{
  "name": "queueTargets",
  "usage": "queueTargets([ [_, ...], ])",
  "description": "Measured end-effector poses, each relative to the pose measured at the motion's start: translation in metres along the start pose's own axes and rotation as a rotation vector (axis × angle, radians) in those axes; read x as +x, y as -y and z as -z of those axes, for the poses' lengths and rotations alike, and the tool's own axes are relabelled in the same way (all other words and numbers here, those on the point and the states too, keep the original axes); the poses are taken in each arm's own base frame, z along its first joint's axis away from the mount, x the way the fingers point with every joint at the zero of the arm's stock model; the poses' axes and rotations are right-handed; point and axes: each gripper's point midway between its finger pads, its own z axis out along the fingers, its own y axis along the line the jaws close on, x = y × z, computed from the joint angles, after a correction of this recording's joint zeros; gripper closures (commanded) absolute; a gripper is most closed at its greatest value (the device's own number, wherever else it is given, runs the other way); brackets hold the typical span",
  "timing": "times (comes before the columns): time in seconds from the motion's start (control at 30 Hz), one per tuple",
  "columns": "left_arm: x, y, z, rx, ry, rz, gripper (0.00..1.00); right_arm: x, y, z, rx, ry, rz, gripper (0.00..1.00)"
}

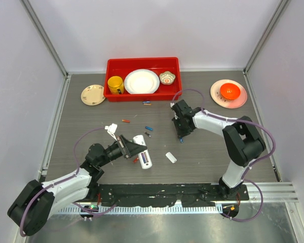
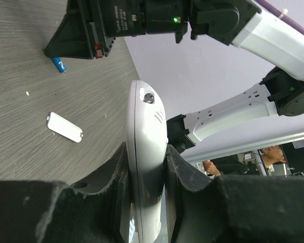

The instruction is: Load the batteries into the remote control

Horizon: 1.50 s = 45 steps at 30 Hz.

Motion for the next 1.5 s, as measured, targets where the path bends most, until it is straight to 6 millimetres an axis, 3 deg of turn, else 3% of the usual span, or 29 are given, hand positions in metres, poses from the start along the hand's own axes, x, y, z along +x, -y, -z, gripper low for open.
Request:
queueTargets([
  [0.13, 0.004, -0.004, -0.003, -0.017, -0.015, 0.011, 1.0, 0.008, -0.002, 0.017, -0.03, 0.092, -0.075, 0.99],
  [0.23, 0.006, -0.004, -0.012, -0.022, -0.03, 0.015, 1.0, 0.006, -0.009, 0.059, -0.072, 0.26, -0.139, 0.99],
  [0.4, 0.004, -0.002, -0.036, -0.009, -0.04, 0.021, 1.0, -0.007, -0.049, 0.142, -0.223, 0.617, -0.208, 0.99],
  [0.5, 0.003, -0.006, -0.049, -0.003, -0.036, 0.047, 1.0, -0.002, -0.072, 0.166, -0.296, 0.709, -0.221, 0.99],
  [0.77, 0.015, -0.04, -0.069, -0.089, -0.075, 0.181, 1.0, 0.02, -0.119, 0.182, -0.322, 0.771, -0.102, 0.99],
  [1.07, 0.012, -0.023, -0.074, -0.026, -0.078, 0.169, 1.0, 0.017, -0.138, 0.191, -0.345, 0.824, -0.014, 0.99],
  [1.5, 0.013, -0.014, -0.074, -0.001, -0.087, 0.176, 1.0, 0.015, -0.146, 0.19, -0.33, 0.862, 0.025, 0.99],
])
